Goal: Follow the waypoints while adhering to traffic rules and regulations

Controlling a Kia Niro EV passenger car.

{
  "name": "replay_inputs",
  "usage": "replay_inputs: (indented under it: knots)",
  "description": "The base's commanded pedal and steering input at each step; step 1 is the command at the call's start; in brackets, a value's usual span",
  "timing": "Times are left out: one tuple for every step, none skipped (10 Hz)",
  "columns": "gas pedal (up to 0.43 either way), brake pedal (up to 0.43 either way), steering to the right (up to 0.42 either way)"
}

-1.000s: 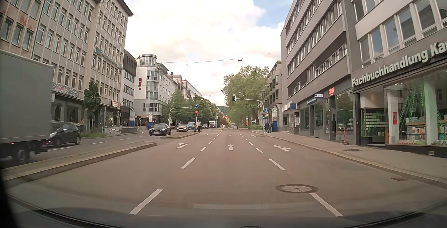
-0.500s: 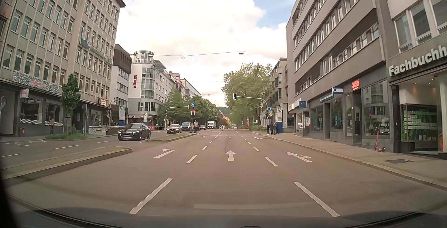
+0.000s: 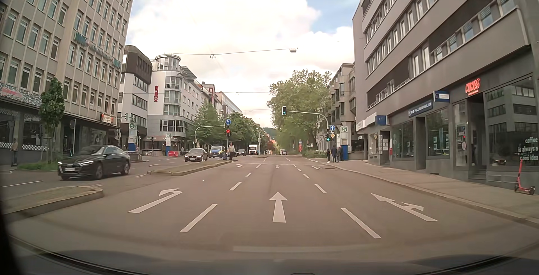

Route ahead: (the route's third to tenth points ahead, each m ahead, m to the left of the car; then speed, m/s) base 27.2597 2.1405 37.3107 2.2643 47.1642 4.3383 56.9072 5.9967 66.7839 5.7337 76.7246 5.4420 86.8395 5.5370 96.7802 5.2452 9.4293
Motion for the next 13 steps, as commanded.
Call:
replay_inputs:
  knots:
    - [0.110, 0.000, -0.001]
    - [0.110, 0.000, -0.002]
    - [0.110, 0.000, -0.002]
    - [0.118, 0.000, -0.002]
    - [0.118, 0.000, 0.000]
    - [0.118, 0.000, 0.000]
    - [0.118, 0.000, 0.000]
    - [0.118, 0.000, 0.000]
    - [0.118, 0.000, 0.000]
    - [0.118, 0.000, 0.000]
    - [0.118, 0.000, 0.000]
    - [0.118, 0.000, -0.002]
    - [0.118, 0.000, -0.002]
